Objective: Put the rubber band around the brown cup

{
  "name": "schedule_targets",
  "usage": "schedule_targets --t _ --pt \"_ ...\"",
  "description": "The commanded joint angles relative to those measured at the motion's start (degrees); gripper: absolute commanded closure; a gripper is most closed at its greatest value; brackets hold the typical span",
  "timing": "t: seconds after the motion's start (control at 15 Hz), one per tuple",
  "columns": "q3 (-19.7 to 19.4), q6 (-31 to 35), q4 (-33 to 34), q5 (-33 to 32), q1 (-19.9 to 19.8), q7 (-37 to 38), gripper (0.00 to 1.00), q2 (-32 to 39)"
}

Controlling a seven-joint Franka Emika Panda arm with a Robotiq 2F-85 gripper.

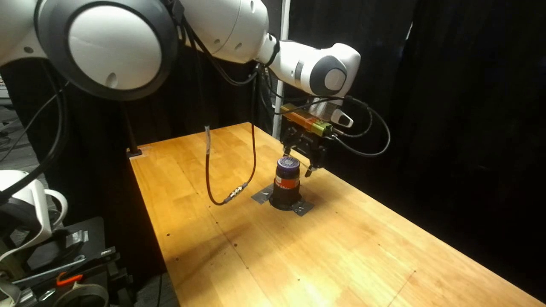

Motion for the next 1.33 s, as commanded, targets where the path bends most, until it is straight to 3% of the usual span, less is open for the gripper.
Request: schedule_targets --t 0.0,0.27,0.67,1.27 --pt "-0.9 -4.2 -0.4 -2.3 1.4 0.7 0.00 -1.1" --pt "-0.4 -3.2 -7.6 -4.0 1.7 -0.8 0.00 -4.9" --pt "-0.5 3.9 -23.6 -7.5 2.9 -0.2 0.00 -14.2" --pt "-1.3 26.5 -45.6 -14.5 4.5 5.6 0.00 -26.9"
